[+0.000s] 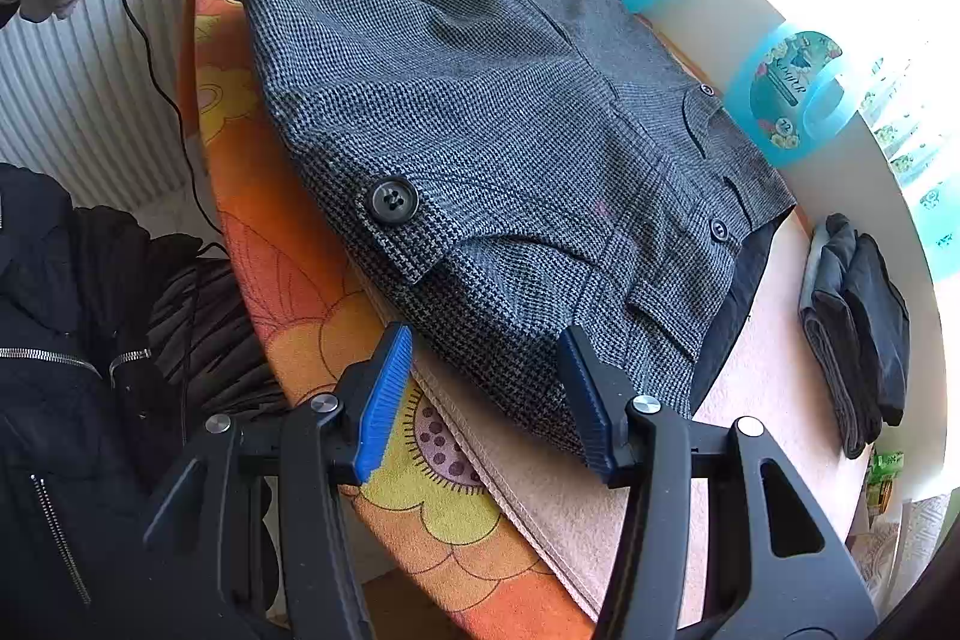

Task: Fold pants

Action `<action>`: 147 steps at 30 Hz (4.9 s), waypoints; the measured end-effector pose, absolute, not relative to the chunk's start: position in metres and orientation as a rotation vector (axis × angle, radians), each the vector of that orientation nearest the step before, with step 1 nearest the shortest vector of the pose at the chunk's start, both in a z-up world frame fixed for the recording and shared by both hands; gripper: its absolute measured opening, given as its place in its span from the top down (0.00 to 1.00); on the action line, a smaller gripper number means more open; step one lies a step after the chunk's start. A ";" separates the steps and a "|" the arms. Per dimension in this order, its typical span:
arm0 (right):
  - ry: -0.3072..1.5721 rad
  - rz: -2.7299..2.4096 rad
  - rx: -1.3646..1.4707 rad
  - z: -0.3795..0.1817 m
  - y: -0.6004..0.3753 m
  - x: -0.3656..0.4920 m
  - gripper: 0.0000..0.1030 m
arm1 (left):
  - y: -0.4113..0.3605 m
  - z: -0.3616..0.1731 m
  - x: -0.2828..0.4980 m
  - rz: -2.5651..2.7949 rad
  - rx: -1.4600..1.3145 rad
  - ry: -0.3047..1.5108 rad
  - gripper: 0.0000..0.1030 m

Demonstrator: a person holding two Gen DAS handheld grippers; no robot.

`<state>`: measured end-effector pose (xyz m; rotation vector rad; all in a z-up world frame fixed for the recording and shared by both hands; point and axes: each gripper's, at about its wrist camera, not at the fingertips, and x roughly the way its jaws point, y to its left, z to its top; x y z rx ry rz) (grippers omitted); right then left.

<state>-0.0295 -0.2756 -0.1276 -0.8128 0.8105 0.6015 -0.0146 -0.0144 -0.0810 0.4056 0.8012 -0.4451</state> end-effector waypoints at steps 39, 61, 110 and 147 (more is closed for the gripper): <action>0.595 0.281 -0.696 -0.017 -0.243 0.199 0.92 | 0.013 -0.022 0.240 -0.279 0.110 0.595 0.88; 0.802 0.264 -0.674 -0.105 -0.254 0.356 0.92 | -0.011 -0.089 0.389 -0.264 0.168 0.800 0.88; 0.769 0.476 -0.262 -0.059 -0.246 0.219 0.62 | 0.091 -0.100 0.263 -0.206 0.021 0.896 0.52; 0.869 0.672 -0.403 -0.126 -0.102 0.165 0.93 | 0.067 -0.112 0.239 -0.253 0.035 0.937 0.89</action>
